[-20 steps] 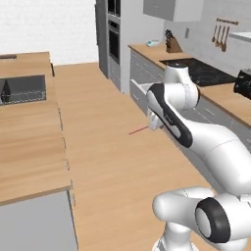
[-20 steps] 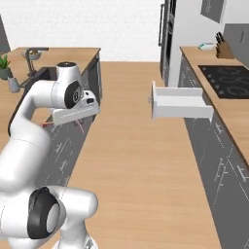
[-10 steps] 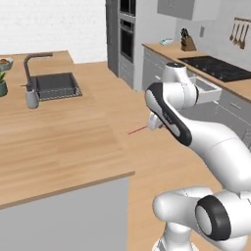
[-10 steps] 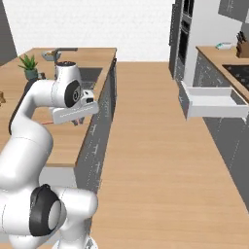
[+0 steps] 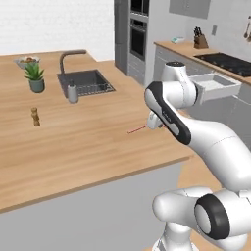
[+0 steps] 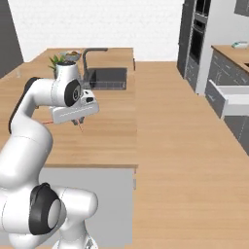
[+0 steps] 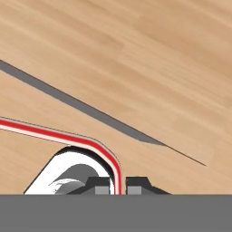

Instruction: Take a straw from the drawer in front and place it inside the glass cup on the dining counter.

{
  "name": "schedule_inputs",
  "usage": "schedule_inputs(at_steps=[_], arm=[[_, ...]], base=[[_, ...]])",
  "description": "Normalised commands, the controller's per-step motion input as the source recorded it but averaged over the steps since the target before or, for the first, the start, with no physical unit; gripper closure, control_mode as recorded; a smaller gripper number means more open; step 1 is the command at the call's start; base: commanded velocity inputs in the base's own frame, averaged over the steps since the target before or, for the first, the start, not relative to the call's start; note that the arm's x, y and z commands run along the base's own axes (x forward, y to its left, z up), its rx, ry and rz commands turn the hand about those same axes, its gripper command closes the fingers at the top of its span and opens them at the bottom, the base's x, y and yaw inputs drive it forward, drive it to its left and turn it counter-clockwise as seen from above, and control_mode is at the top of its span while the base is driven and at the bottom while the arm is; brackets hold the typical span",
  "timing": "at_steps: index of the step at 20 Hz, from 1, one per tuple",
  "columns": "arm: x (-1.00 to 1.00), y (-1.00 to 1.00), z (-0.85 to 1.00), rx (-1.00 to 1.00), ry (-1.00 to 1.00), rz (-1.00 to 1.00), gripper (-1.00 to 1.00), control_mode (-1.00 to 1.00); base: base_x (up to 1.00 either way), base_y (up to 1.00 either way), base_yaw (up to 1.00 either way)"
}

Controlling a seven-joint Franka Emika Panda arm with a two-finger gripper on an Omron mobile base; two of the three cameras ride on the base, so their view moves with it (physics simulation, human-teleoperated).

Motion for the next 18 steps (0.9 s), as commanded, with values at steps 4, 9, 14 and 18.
schedule_inputs(at_steps=[4, 9, 14, 18], arm=[[0.00, 0.00, 0.00, 0.00, 0.00, 0.00, 1.00, 1.00], [0.00, 0.00, 0.00, 0.00, 0.00, 0.00, 1.00, 1.00], [0.00, 0.00, 0.00, 0.00, 0.00, 0.00, 1.00, 1.00], [0.00, 0.00, 0.00, 0.00, 0.00, 0.00, 1.00, 1.00]], base=[[-0.21, 1.00, -0.10], [-0.29, 1.00, -0.11], [-0.32, 1.00, -0.12], [-0.31, 1.00, -0.13]])
